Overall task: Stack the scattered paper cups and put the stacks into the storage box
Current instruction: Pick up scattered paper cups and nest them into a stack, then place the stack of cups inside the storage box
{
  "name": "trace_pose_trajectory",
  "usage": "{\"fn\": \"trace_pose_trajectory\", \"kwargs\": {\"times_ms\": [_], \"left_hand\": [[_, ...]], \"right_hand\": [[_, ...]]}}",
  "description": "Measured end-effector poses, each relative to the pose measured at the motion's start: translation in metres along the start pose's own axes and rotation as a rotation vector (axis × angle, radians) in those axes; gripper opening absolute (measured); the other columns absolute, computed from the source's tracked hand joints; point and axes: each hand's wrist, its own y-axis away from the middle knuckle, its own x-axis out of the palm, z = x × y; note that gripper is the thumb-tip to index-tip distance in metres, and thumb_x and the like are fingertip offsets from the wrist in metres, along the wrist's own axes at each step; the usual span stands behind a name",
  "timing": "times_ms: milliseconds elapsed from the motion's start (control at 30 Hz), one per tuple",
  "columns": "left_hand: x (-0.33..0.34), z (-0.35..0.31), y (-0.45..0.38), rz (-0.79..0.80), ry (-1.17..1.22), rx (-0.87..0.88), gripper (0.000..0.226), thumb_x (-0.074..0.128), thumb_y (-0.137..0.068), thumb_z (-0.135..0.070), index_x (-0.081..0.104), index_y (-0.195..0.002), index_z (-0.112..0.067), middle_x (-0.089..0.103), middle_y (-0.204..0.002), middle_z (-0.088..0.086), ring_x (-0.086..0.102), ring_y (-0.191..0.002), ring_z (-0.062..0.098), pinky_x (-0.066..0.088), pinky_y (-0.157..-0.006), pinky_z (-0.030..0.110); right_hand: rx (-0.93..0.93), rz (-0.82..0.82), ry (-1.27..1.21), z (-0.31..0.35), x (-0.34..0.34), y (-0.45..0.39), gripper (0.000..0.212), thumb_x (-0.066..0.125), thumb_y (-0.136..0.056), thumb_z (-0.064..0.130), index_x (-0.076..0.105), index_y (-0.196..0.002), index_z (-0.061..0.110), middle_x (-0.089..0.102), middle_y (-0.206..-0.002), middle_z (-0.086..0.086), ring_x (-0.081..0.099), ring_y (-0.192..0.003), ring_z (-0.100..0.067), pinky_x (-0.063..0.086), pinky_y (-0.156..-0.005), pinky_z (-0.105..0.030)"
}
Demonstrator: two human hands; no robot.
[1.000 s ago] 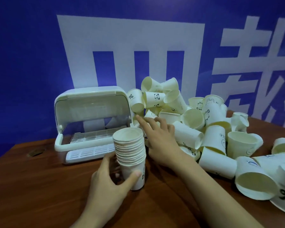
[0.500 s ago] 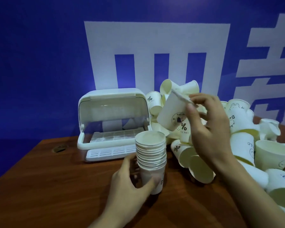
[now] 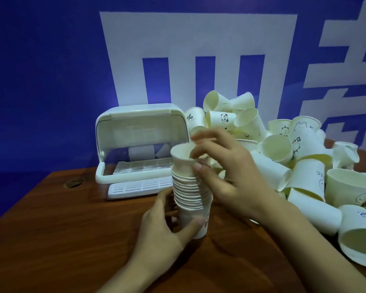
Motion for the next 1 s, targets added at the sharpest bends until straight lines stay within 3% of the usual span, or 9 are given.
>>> {"fn": "trace_pose_trajectory", "kwargs": {"times_ms": [100, 200, 300, 400, 533, 700, 867, 933, 1000], "left_hand": [[0.0, 0.002, 0.0, 0.01, -0.013, -0.006, 0.058, 0.094, -0.077, -0.02, 0.063, -0.124, -0.035, 0.078, -0.114, -0.019, 0.074, -0.105, 0.004, 0.061, -0.089, 0.029], [0.0, 0.003, -0.001, -0.006, -0.017, -0.007, 0.06, 0.095, -0.076, -0.022, 0.063, -0.126, -0.035, 0.077, -0.115, -0.022, 0.073, -0.106, 0.001, 0.06, -0.088, 0.023], [0.001, 0.002, -0.001, -0.012, -0.011, -0.006, 0.062, 0.095, -0.076, -0.027, 0.063, -0.127, -0.036, 0.075, -0.118, -0.024, 0.072, -0.108, -0.001, 0.059, -0.088, 0.023], [0.001, 0.006, 0.0, -0.028, -0.01, -0.025, 0.061, 0.095, -0.076, -0.023, 0.063, -0.127, -0.033, 0.077, -0.117, -0.02, 0.073, -0.107, 0.003, 0.061, -0.09, 0.031], [0.001, 0.002, 0.0, -0.029, -0.012, -0.032, 0.067, 0.092, -0.071, -0.039, 0.061, -0.13, -0.035, 0.076, -0.121, -0.019, 0.073, -0.11, 0.007, 0.061, -0.091, 0.043], [0.001, 0.002, 0.0, -0.051, -0.032, -0.011, 0.069, 0.093, -0.069, -0.038, 0.06, -0.129, -0.035, 0.075, -0.119, -0.023, 0.072, -0.109, 0.002, 0.061, -0.089, 0.036], [0.001, 0.004, -0.001, -0.052, -0.023, 0.017, 0.07, 0.093, -0.069, -0.042, 0.058, -0.13, -0.037, 0.073, -0.121, -0.023, 0.07, -0.112, -0.001, 0.059, -0.091, 0.028], [0.002, 0.004, 0.0, -0.03, -0.023, 0.0, 0.071, 0.094, -0.069, -0.041, 0.059, -0.13, -0.038, 0.073, -0.123, -0.022, 0.069, -0.115, -0.001, 0.059, -0.096, 0.03], [-0.002, 0.002, -0.001, -0.055, -0.029, -0.044, 0.07, 0.097, -0.064, -0.04, 0.062, -0.126, -0.038, 0.075, -0.12, -0.02, 0.071, -0.111, 0.001, 0.06, -0.097, 0.036]], "right_hand": [[0.096, 0.047, 0.0, 0.002, 0.006, 0.005, 0.041, 0.062, -0.092, 0.042, 0.062, -0.126, 0.021, 0.05, -0.139, 0.004, 0.05, -0.129, -0.005, 0.041, -0.105, -0.025], [0.275, 0.063, 0.029, -0.001, 0.009, 0.005, 0.064, 0.049, -0.092, 0.059, 0.048, -0.148, 0.026, 0.054, -0.145, 0.008, 0.049, -0.131, -0.005, 0.04, -0.109, -0.031], [0.35, 0.155, 0.061, -0.008, 0.014, 0.006, 0.077, 0.034, -0.088, 0.073, 0.052, -0.147, 0.025, 0.062, -0.14, 0.005, 0.055, -0.128, -0.012, 0.041, -0.107, -0.036], [0.319, 0.112, 0.067, -0.011, 0.022, 0.01, 0.075, 0.035, -0.086, 0.068, 0.065, -0.133, 0.017, 0.062, -0.132, 0.004, 0.047, -0.129, -0.011, 0.032, -0.106, -0.024], [0.332, 0.1, 0.081, -0.014, 0.022, 0.013, 0.068, 0.039, -0.082, 0.067, 0.068, -0.126, 0.024, 0.05, -0.133, 0.009, 0.036, -0.135, -0.012, 0.028, -0.113, -0.033], [0.36, 0.007, -0.236, -0.017, 0.027, 0.008, 0.055, 0.034, -0.087, 0.056, 0.072, -0.113, 0.026, 0.064, -0.116, 0.011, 0.053, -0.119, -0.001, 0.038, -0.105, -0.028], [0.413, 0.118, -0.109, -0.026, 0.036, 0.011, 0.06, 0.025, -0.086, 0.061, 0.064, -0.126, 0.04, 0.051, -0.139, 0.012, 0.037, -0.139, -0.008, 0.027, -0.117, -0.043], [0.428, 0.125, -0.127, -0.024, 0.04, 0.014, 0.059, 0.023, -0.086, 0.065, 0.06, -0.127, 0.044, 0.047, -0.143, 0.013, 0.031, -0.142, -0.003, 0.025, -0.119, -0.041], [0.441, 0.028, -0.239, -0.017, 0.046, 0.018, 0.061, 0.027, -0.087, 0.067, 0.06, -0.131, 0.04, 0.049, -0.144, 0.011, 0.034, -0.141, -0.001, 0.026, -0.119, -0.035]]}}
